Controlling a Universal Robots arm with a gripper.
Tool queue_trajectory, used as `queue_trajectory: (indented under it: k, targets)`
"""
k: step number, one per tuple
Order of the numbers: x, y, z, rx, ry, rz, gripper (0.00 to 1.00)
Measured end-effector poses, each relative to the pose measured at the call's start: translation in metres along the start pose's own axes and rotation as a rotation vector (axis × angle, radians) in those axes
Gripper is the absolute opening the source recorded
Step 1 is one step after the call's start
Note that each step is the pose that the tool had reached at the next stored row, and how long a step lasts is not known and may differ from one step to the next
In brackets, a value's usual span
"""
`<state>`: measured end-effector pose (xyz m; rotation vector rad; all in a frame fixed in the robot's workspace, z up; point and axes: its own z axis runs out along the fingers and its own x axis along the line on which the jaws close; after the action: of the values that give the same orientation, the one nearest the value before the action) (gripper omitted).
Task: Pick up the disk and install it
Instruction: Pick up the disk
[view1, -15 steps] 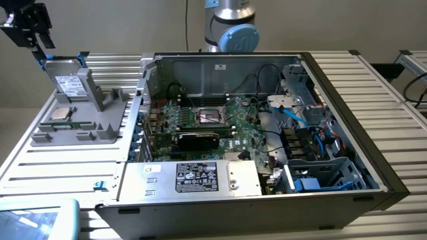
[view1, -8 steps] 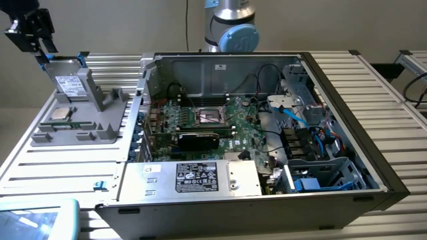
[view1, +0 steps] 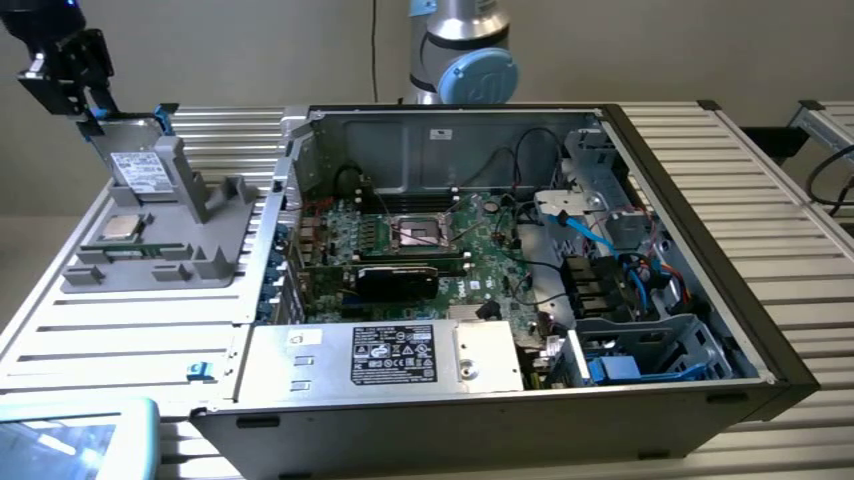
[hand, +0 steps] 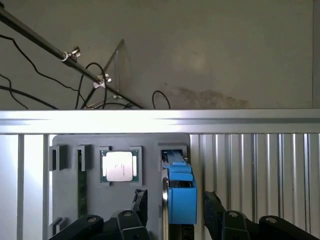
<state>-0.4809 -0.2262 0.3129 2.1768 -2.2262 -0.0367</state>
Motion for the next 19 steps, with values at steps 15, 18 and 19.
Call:
queue_trajectory:
  k: [15,18,19]
  targets:
    - [0.000,-0.0008,0.0210,-0.0029,0.0003,-0.002,0.57]
    - [-0.001,-0.0008,0.0235,-0.0025,0.0031,-0.002,0.57]
    - [-0.001,-0.0009,0.0247,-0.0026,0.0033,-0.002,0.57]
